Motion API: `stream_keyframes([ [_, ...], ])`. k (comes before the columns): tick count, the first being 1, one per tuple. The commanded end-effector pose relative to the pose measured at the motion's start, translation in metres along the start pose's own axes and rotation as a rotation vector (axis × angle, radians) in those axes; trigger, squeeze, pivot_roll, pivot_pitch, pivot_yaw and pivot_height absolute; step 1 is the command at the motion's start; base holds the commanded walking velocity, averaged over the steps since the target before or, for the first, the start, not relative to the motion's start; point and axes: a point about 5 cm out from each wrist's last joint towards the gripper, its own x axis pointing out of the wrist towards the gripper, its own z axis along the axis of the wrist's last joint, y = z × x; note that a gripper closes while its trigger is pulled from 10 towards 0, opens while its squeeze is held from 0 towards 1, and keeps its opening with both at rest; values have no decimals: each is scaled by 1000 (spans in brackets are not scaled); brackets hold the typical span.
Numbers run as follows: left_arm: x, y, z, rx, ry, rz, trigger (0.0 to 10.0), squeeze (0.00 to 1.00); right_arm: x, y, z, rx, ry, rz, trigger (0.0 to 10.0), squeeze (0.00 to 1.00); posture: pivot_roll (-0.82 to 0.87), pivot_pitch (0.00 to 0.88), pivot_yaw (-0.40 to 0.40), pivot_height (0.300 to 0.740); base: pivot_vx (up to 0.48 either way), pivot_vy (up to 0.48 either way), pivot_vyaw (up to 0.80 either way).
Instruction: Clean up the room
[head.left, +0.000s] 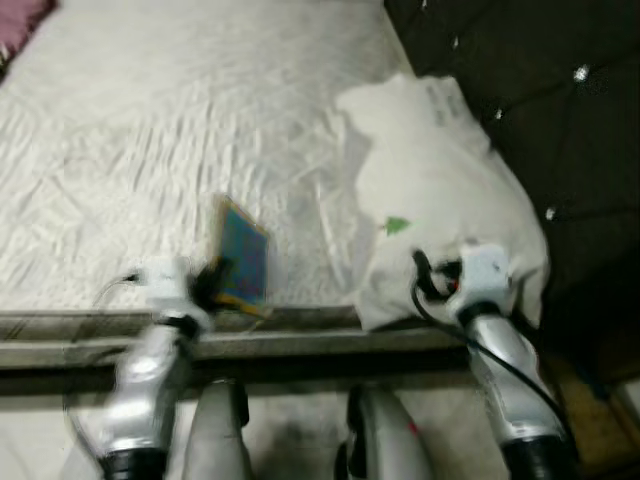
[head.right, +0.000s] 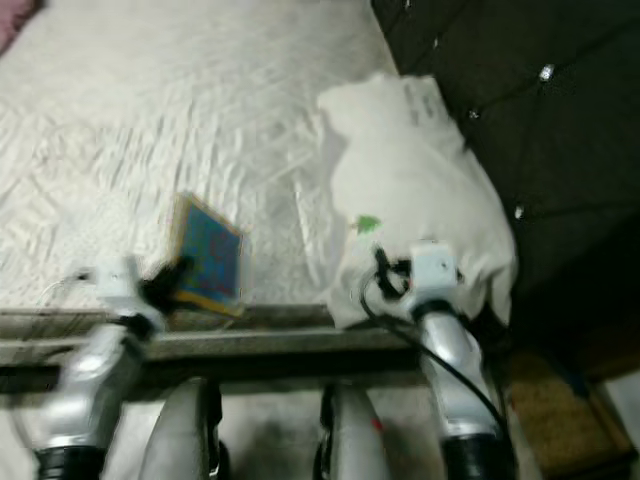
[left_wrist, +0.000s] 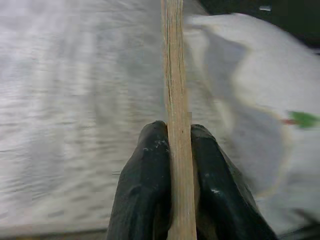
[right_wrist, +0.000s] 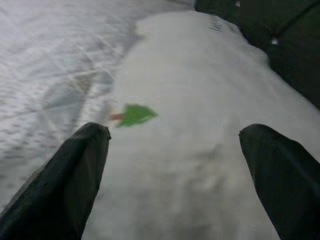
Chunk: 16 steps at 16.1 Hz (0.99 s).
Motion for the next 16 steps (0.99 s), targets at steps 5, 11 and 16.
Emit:
stream_keyframes([
  [5,-1,11,7,4,-25,63,10000,0,3,5,4,-1,-14,27,10000,0,-22,126,-78,625,105,0,0],
  [11,8,22,18,0,-80,104,10000,0,-5,1,2,-4,2,50,10000,0,-46,145,-91,625,0,0,0],
  [16,14,21,21,-14,-106,101,10000,0,-9,5,5,-20,-10,98,10000,0,-57,150,-93,625,0,0,625],
])
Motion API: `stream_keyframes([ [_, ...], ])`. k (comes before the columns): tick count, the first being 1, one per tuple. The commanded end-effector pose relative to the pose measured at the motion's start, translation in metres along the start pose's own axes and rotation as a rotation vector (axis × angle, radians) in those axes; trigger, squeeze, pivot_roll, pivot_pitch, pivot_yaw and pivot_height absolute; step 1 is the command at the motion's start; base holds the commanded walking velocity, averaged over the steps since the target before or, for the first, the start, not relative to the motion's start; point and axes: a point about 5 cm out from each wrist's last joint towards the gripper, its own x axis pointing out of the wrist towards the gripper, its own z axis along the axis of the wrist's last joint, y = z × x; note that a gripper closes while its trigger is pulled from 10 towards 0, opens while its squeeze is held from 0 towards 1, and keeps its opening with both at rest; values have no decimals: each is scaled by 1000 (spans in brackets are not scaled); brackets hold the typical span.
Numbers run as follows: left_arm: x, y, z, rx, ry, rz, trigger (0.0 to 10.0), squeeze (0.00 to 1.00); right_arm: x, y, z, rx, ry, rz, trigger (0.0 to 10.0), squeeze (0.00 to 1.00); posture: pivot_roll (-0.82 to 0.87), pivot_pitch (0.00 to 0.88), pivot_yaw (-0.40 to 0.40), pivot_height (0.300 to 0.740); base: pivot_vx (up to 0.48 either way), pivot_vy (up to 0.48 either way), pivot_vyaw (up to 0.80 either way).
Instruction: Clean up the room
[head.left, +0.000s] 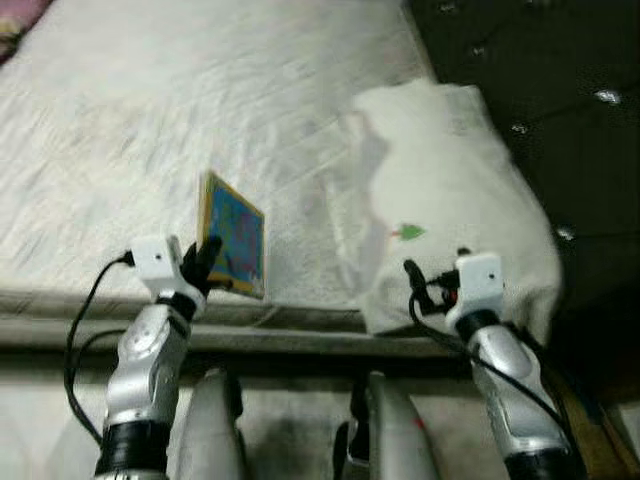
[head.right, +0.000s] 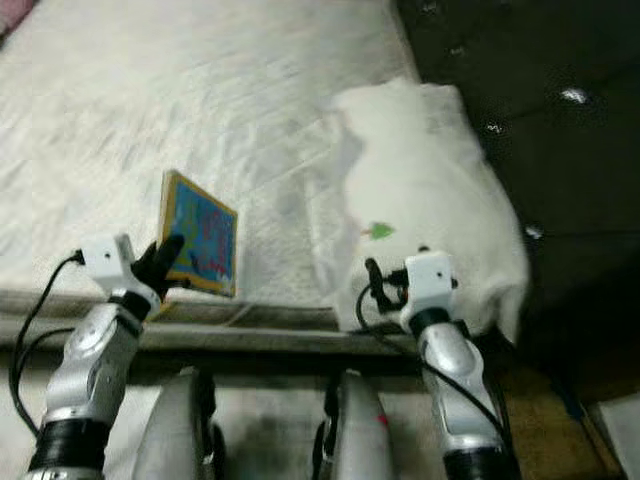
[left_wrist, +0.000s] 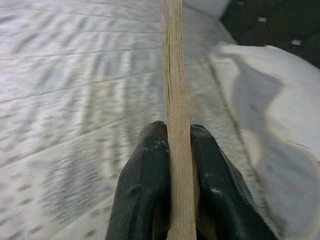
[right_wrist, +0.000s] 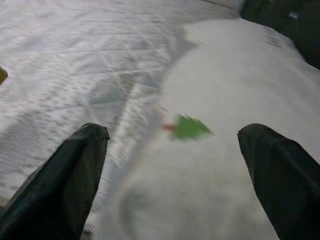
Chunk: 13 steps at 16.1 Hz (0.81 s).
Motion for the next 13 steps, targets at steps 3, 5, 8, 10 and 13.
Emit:
stream_keyframes([
  [3,0,0,3,-1,-40,-7,10000,0,-2,-5,0,-2,11,-14,10000,0,-57,150,-93,625,0,0,0],
  [5,1,0,4,-3,-44,-9,10000,0,-2,-5,1,-2,10,-14,10000,0,-56,147,-94,625,122,0,0],
  [8,2,-1,4,-2,-47,-13,10000,0,0,-4,2,6,6,-13,10000,0,-53,143,-93,625,270,0,0],
  [10,2,-1,4,-4,-46,-14,10000,0,1,-3,2,11,3,-11,10000,0,-51,137,-93,625,321,0,0],
  [13,3,-1,4,-4,-47,-19,10000,0,2,-3,3,12,-1,-10,10000,0,-53,133,-95,625,392,0,0],
])
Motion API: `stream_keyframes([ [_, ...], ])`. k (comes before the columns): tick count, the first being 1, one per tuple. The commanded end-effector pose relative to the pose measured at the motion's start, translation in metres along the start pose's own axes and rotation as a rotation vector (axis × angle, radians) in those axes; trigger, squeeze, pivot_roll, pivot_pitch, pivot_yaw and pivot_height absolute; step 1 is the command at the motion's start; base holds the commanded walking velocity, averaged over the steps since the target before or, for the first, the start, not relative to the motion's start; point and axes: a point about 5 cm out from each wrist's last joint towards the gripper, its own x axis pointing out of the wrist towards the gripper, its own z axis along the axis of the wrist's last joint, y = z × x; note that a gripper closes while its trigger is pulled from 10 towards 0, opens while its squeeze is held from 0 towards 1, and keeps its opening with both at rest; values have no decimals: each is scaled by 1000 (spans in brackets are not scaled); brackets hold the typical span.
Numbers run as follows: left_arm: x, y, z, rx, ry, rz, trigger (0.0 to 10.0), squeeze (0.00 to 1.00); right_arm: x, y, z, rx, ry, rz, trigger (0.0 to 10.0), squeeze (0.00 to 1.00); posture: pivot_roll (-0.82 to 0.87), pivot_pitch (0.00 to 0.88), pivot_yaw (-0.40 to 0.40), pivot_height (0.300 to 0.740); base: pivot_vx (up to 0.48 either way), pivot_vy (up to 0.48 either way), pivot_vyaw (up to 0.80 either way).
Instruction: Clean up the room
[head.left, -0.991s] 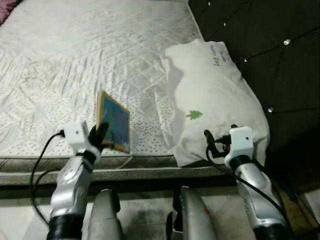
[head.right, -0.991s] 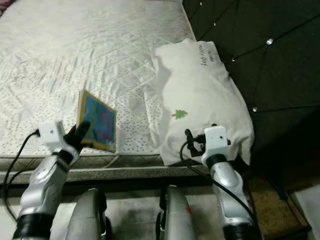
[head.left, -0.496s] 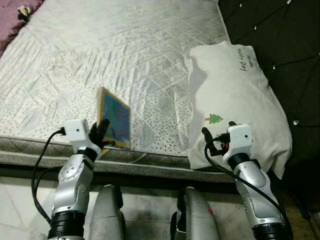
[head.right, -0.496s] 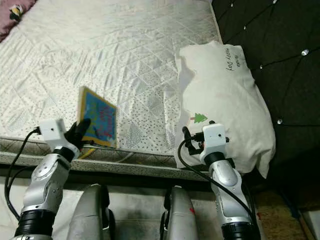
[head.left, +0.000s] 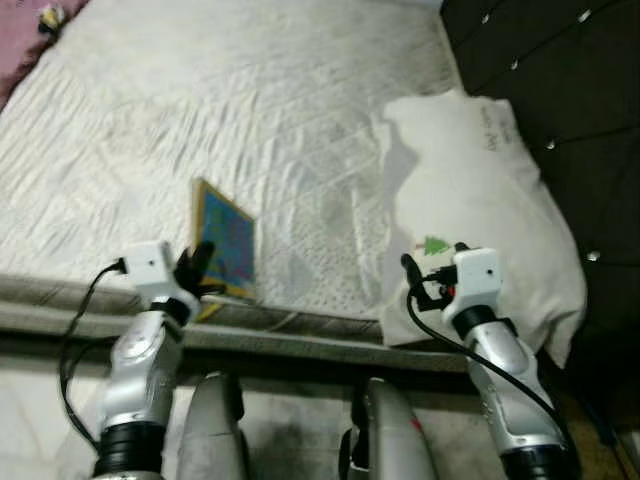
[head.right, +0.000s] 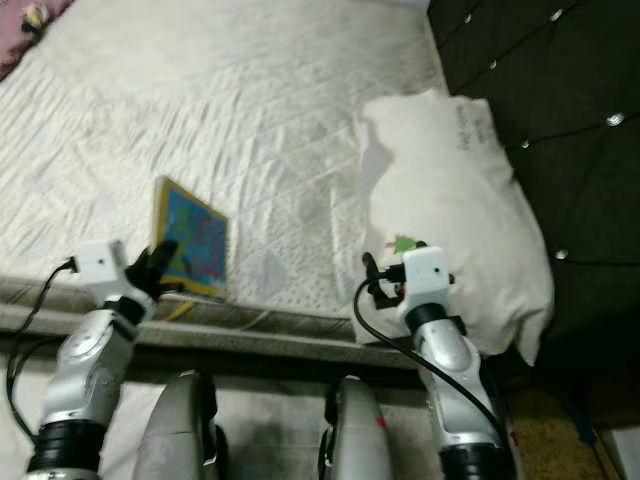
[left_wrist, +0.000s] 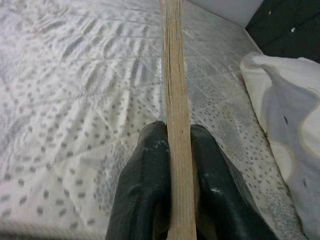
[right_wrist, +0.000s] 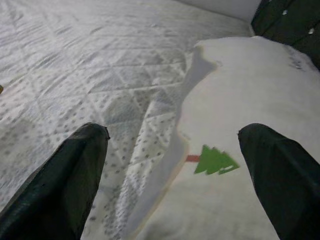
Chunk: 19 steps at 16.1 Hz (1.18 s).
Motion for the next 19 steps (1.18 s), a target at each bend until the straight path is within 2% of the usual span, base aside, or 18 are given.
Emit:
stream_keyframes([
  [1,5,-11,7,-6,-41,-50,10000,0,-2,-6,-3,-2,17,-13,10000,0,-53,133,-95,625,424,0,0],
  [5,8,-15,6,-15,-38,-54,10000,0,-1,-6,-2,-7,15,-15,10000,0,-59,139,-95,625,430,0,0],
  [9,8,-19,-2,-39,7,-68,10000,0,-2,-7,-2,-8,16,-16,10000,0,-59,141,-97,625,0,0,0],
  [12,12,-26,-11,-89,64,-116,10000,0,-4,-8,-2,-5,18,-18,10000,0,-65,146,-100,601,0,0,0],
  [13,17,-30,-15,-152,92,-129,10000,0,-7,-10,-3,-10,21,-18,10000,0,-74,153,-104,591,0,0,0],
  [16,30,-36,-19,-233,116,-129,10000,0,-18,-15,-4,-20,42,-8,10000,0,-95,162,-110,591,0,0,0],
  [19,39,-41,-23,-267,139,-147,10000,0,-28,-23,-3,-28,54,-7,10000,0,-131,177,-122,591,0,0,0],
])
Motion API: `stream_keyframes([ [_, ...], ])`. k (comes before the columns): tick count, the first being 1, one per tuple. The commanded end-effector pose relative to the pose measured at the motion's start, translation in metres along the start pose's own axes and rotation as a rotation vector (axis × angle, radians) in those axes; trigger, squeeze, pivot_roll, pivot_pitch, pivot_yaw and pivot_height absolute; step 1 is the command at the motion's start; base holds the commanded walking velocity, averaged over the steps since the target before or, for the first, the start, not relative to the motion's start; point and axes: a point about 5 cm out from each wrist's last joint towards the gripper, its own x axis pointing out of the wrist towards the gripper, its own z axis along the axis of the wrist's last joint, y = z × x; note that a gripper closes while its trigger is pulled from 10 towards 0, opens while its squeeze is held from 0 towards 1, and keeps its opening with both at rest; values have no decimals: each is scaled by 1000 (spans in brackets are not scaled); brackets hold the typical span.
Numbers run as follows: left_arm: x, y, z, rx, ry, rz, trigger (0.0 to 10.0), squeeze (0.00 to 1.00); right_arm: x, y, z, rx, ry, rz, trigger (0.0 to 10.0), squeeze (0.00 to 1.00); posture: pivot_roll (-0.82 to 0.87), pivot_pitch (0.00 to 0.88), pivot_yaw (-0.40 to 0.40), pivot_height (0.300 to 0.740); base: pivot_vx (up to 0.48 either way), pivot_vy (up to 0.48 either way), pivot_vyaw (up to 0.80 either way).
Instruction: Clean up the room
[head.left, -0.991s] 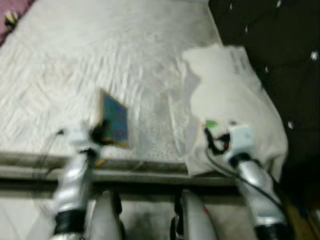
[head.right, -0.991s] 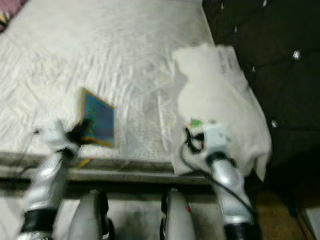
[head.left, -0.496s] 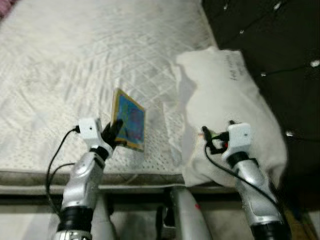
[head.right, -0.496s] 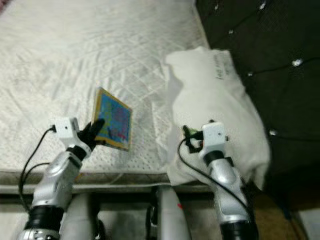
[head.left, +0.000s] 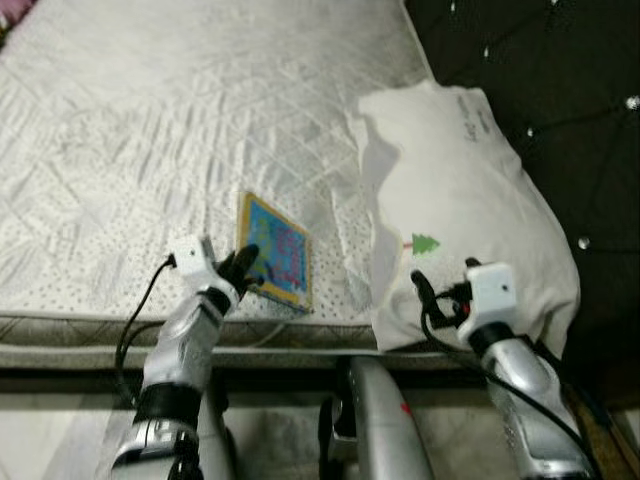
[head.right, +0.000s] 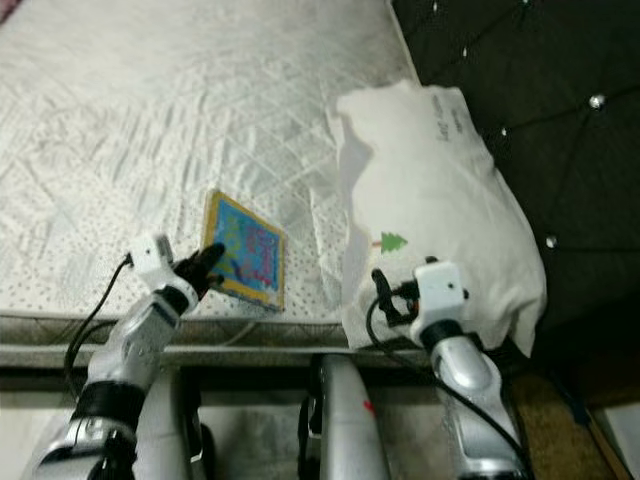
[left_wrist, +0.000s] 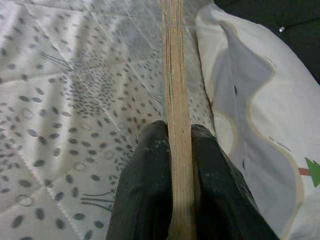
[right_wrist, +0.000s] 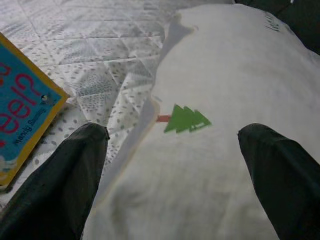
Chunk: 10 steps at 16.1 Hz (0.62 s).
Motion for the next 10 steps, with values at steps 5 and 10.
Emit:
stream_keyframes([
  [5,26,-11,12,-79,-42,-23,10000,0,-12,-12,10,-17,-5,-31,10000,0,-193,177,-125,591,0,0,0],
  [10,39,-29,2,-190,31,-77,10000,0,-14,-13,20,-56,-16,-10,10000,0,-247,175,-141,591,0,0,0],
])
